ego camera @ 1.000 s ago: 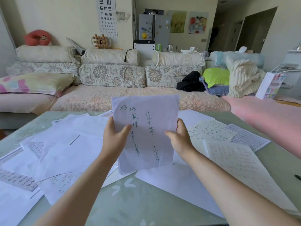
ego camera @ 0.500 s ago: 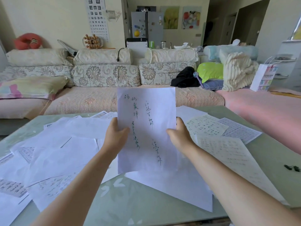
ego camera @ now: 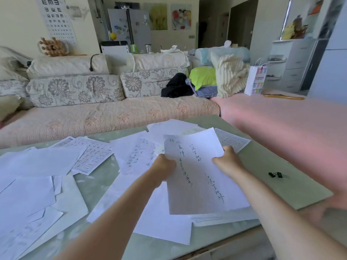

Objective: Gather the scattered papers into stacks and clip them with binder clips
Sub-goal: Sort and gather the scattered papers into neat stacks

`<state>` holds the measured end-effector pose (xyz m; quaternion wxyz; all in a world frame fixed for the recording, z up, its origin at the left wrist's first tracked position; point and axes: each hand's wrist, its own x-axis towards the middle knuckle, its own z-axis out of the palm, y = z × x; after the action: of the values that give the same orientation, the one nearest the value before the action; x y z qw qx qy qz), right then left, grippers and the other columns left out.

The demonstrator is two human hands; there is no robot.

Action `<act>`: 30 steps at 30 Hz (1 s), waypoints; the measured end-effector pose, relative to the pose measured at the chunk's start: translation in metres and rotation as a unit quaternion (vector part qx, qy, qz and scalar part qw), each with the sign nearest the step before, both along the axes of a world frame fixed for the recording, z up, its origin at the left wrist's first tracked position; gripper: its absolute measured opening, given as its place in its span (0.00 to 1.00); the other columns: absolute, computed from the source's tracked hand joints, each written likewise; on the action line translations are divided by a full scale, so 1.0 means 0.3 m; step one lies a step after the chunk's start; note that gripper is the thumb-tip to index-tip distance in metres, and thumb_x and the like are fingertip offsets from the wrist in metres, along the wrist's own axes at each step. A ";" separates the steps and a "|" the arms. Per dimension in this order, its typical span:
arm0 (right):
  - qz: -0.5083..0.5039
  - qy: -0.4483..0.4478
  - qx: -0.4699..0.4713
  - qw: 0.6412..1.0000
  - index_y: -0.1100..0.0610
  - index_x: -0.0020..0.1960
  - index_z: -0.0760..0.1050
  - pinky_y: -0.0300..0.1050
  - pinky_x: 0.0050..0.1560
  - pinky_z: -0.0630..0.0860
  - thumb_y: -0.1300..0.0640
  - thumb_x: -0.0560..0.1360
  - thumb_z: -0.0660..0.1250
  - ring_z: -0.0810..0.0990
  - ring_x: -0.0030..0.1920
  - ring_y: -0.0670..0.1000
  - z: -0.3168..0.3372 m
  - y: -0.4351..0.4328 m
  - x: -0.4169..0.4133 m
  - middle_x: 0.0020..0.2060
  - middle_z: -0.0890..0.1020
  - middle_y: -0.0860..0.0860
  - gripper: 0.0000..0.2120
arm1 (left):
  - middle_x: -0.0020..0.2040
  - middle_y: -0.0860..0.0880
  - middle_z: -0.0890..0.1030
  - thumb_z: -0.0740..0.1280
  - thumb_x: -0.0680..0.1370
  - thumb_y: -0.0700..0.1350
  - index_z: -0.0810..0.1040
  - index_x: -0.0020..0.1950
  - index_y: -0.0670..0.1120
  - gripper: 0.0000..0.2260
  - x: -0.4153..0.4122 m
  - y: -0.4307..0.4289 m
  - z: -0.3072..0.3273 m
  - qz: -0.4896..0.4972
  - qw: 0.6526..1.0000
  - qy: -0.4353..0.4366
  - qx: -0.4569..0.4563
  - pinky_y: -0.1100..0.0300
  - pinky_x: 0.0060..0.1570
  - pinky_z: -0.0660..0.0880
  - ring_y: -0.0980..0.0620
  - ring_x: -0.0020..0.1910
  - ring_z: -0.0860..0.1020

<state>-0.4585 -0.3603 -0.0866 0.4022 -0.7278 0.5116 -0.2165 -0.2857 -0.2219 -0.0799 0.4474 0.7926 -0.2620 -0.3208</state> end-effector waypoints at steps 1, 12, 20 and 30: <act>-0.008 0.020 -0.002 1.000 0.54 0.68 0.62 0.43 0.34 0.70 0.56 0.73 0.63 0.78 0.43 0.54 -0.019 -0.021 -0.031 0.49 0.76 0.52 0.25 | 0.49 0.43 0.82 0.59 0.72 0.40 0.76 0.54 0.40 0.14 -0.028 -0.032 -0.019 -0.017 1.000 -0.008 0.019 0.51 0.46 0.82 0.43 0.46 0.82; 0.005 0.289 -0.027 0.957 0.61 0.70 0.65 0.49 0.61 0.70 0.52 0.77 0.58 0.66 0.68 0.59 -0.105 -0.094 -0.115 0.66 0.67 0.59 0.24 | 0.62 0.40 0.70 0.62 0.77 0.45 0.67 0.66 0.40 0.19 -0.180 -0.152 -0.165 -0.052 0.954 -0.233 0.180 0.50 0.62 0.71 0.40 0.63 0.70; 0.047 0.267 -0.165 0.948 0.59 0.72 0.65 0.53 0.66 0.66 0.48 0.78 0.61 0.62 0.71 0.60 -0.049 -0.007 -0.029 0.72 0.65 0.59 0.26 | 0.69 0.45 0.71 0.63 0.78 0.48 0.62 0.75 0.45 0.26 -0.074 -0.053 -0.129 -0.035 0.970 -0.228 0.077 0.55 0.58 0.72 0.45 0.64 0.72; 0.348 0.100 -0.155 0.919 0.49 0.69 0.73 0.43 0.63 0.70 0.47 0.78 0.64 0.75 0.63 0.50 0.044 0.455 0.484 0.62 0.75 0.47 0.20 | 0.65 0.48 0.75 0.65 0.78 0.48 0.68 0.71 0.47 0.21 0.306 0.389 -0.097 0.018 0.937 -0.344 0.054 0.57 0.61 0.68 0.48 0.64 0.72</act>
<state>-0.3131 -0.2237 -0.0734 0.2808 -0.9311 0.2236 -0.0652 -0.1940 -0.1051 -0.1091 0.2918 0.8823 -0.3678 -0.0339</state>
